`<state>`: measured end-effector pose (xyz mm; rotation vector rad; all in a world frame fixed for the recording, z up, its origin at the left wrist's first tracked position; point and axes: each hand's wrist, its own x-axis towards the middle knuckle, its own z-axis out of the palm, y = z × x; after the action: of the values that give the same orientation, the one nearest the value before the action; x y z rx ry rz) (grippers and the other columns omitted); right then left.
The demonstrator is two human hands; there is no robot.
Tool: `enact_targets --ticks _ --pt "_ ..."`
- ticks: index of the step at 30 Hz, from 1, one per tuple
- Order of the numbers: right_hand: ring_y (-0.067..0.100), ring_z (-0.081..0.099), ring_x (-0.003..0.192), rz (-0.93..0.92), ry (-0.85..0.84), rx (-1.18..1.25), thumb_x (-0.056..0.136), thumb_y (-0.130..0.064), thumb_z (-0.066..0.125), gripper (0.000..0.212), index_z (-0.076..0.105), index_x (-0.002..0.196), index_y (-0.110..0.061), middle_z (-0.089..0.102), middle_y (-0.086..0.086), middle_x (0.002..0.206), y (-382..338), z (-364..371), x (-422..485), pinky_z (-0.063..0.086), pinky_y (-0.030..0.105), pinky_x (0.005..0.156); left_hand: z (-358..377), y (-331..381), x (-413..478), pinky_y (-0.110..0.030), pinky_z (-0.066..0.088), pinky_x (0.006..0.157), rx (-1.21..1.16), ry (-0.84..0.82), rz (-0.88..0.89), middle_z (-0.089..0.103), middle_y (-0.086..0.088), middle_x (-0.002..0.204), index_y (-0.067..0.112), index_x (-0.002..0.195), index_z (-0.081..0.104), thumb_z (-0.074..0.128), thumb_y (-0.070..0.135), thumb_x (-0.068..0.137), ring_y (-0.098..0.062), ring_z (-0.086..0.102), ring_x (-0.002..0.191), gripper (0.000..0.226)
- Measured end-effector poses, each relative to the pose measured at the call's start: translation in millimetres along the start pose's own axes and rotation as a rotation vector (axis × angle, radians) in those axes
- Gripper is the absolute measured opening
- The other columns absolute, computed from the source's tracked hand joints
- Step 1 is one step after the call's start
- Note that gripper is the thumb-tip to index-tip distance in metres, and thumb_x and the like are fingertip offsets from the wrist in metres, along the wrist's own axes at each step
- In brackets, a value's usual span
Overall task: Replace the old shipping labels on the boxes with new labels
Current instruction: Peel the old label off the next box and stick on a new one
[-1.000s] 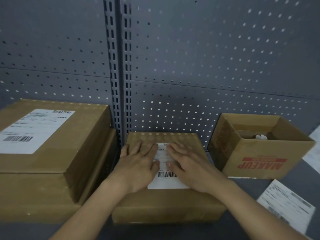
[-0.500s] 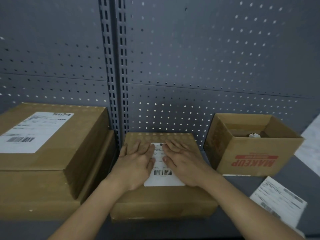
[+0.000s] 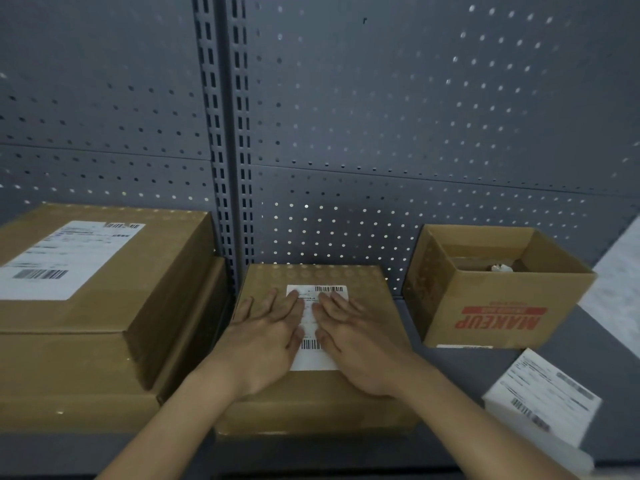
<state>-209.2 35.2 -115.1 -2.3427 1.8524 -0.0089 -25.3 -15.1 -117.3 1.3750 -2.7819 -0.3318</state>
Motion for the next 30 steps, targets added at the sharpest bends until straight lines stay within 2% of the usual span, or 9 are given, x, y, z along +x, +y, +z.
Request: enact_targets --ticks 2,4,8,14,19,22,25,28,30 --pt "0.01 -0.01 0.15 -0.008 0.016 0.028 0.106 -0.044 0.013 0.057 0.011 0.157 -0.02 -0.003 0.0 0.165 2 0 -1 -0.012 0.024 0.117 0 -1 -1 -0.039 -0.006 0.123 -0.015 0.023 0.008 -0.004 0.013 0.164 0.031 0.158 0.005 0.016 0.045 0.106 -0.011 -0.013 0.15 0.055" --pt "0.012 -0.006 0.151 -0.026 0.039 0.03 0.107 -0.04 0.02 0.053 0.017 0.156 -0.022 0.002 -0.001 0.165 2 0 -2 -0.009 0.025 0.119 -1 0 -2 -0.039 -0.003 0.124 -0.015 0.051 0.01 0.0 0.013 0.164 0.032 0.157 0.01 0.018 0.045 0.106 -0.012 -0.01 0.151 0.053" --pt "0.011 0.002 0.151 -0.04 0.078 0.049 0.106 -0.041 0.024 0.052 0.026 0.154 -0.021 0.012 -0.002 0.164 2 1 -8 0.005 0.032 0.124 -1 3 -10 -0.04 -0.003 0.124 -0.028 0.108 -0.009 0.005 0.014 0.164 0.033 0.156 0.016 0.019 0.049 0.105 -0.012 -0.004 0.152 0.054" --pt "-0.003 -0.01 0.143 -0.055 0.022 0.101 0.107 -0.04 0.022 0.053 0.017 0.156 -0.023 0.002 -0.007 0.164 6 6 -11 -0.005 0.025 0.121 0 -1 -17 -0.032 -0.013 0.121 -0.039 0.025 0.0 -0.009 0.017 0.162 0.034 0.157 0.001 0.019 0.051 0.104 -0.007 -0.017 0.148 0.058" --pt "0.002 -0.004 0.148 -0.04 0.025 0.076 0.107 -0.039 0.025 0.052 0.02 0.156 -0.024 0.005 -0.009 0.164 2 1 -12 -0.002 0.025 0.122 -2 0 -16 -0.037 -0.008 0.123 -0.017 -0.004 -0.003 -0.008 0.016 0.163 0.034 0.157 0.001 0.018 0.05 0.105 -0.009 -0.016 0.149 0.057" --pt "-0.005 0.0 0.145 -0.003 0.098 0.186 0.105 -0.043 0.031 0.051 0.028 0.153 -0.029 0.012 -0.016 0.162 1 2 -14 0.005 0.027 0.123 -1 1 -17 -0.037 -0.006 0.123 -0.039 0.058 -0.003 -0.003 0.016 0.163 0.035 0.157 0.006 0.018 0.051 0.104 -0.009 -0.013 0.15 0.056" --pt "-0.003 0.006 0.147 0.074 0.153 0.217 0.102 -0.049 0.033 0.053 0.03 0.152 -0.03 0.015 -0.019 0.161 -1 2 -20 0.013 0.03 0.123 3 1 -20 -0.037 -0.006 0.124 -0.036 0.129 -0.013 0.005 0.014 0.164 0.031 0.158 0.012 0.014 0.057 0.101 -0.011 -0.006 0.151 0.063" --pt "-0.003 0.007 0.147 0.102 0.16 0.174 0.104 -0.047 0.03 0.054 0.027 0.154 -0.025 0.014 -0.016 0.161 -4 -1 -25 0.005 0.02 0.12 5 -2 -23 -0.036 -0.007 0.123 -0.042 0.15 -0.037 0.008 0.016 0.164 0.032 0.158 0.013 0.006 0.065 0.093 -0.011 -0.005 0.152 0.073" --pt "-0.002 0.005 0.148 0.095 0.144 0.13 0.105 -0.045 0.028 0.054 0.024 0.155 -0.023 0.013 -0.013 0.162 -5 -3 -24 0.001 0.018 0.118 5 -3 -22 -0.035 -0.006 0.123 -0.051 0.139 -0.043 0.007 0.016 0.164 0.032 0.158 0.012 0.013 0.061 0.099 -0.01 -0.006 0.151 0.066"
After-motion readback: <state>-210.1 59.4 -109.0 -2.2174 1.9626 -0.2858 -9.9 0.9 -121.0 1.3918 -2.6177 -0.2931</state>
